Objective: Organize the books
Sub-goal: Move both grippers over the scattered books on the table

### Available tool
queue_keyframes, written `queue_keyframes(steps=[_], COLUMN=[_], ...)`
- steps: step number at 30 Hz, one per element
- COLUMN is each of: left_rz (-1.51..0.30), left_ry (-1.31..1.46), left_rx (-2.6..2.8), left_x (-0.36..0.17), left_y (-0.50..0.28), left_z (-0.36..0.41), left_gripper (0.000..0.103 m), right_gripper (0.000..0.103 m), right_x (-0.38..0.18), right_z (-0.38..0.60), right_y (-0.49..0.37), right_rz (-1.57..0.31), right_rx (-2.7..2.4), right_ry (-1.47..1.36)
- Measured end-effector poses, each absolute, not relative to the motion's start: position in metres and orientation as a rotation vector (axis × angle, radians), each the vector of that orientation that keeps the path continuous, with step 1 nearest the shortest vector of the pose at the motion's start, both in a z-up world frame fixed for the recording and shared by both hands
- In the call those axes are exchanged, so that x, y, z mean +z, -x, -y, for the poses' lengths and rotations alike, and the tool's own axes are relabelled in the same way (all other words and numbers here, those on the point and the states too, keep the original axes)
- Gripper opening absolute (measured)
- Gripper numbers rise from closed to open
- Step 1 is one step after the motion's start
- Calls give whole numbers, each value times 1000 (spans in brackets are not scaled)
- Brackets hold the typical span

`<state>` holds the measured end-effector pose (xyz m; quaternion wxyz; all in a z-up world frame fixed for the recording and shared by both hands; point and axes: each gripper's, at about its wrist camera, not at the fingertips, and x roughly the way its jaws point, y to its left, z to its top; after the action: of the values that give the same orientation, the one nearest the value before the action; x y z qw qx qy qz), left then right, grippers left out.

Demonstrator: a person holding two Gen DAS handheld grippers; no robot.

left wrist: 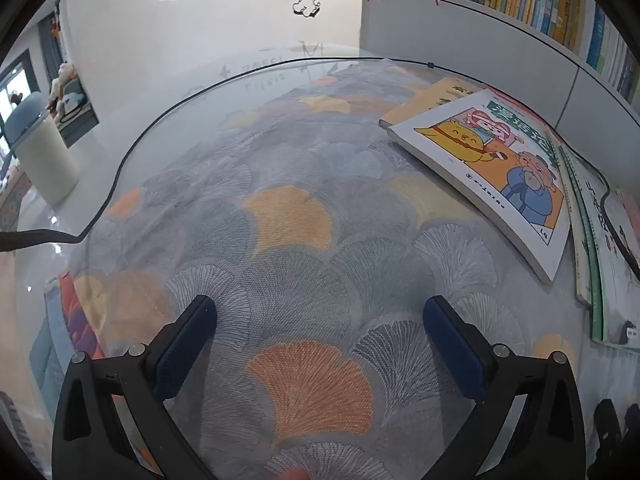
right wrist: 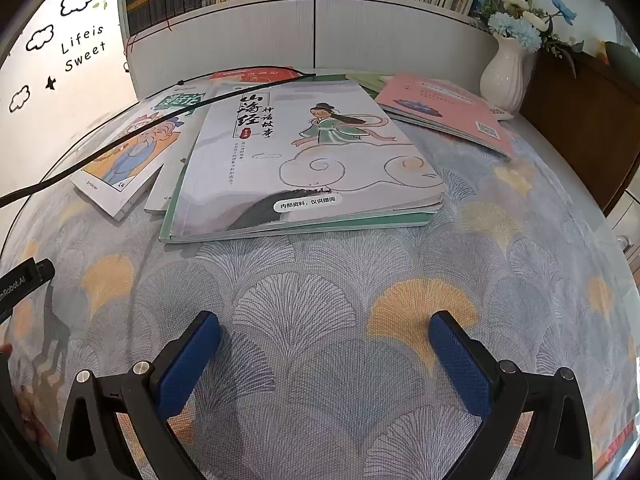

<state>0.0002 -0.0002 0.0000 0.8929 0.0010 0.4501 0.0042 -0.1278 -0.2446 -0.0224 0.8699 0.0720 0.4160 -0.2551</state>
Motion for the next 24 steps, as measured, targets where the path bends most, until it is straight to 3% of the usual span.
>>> queue_keyframes(steps=[10,17,20,24], left_rz=[-944,-1185,-1097,-952], left_ry=[-95,-175,-176,-224], left_rx=[-154,-253,-277,-336], left_x=[0,13,52,129], left_y=[-2,-28,-28,-27], left_z=[2,3,11,37], left_gripper=[103,102,102,101], right_gripper=[103,103,102,102], right_x=[-20,-18,-10,44], right_z=[244,248,260,282], right_y=[127,117,118,143], right_rz=[-864,-935,-994,-846], right_rx=[-562,-509,-447,-539], right_ry=[-166,-145,-229,-395])
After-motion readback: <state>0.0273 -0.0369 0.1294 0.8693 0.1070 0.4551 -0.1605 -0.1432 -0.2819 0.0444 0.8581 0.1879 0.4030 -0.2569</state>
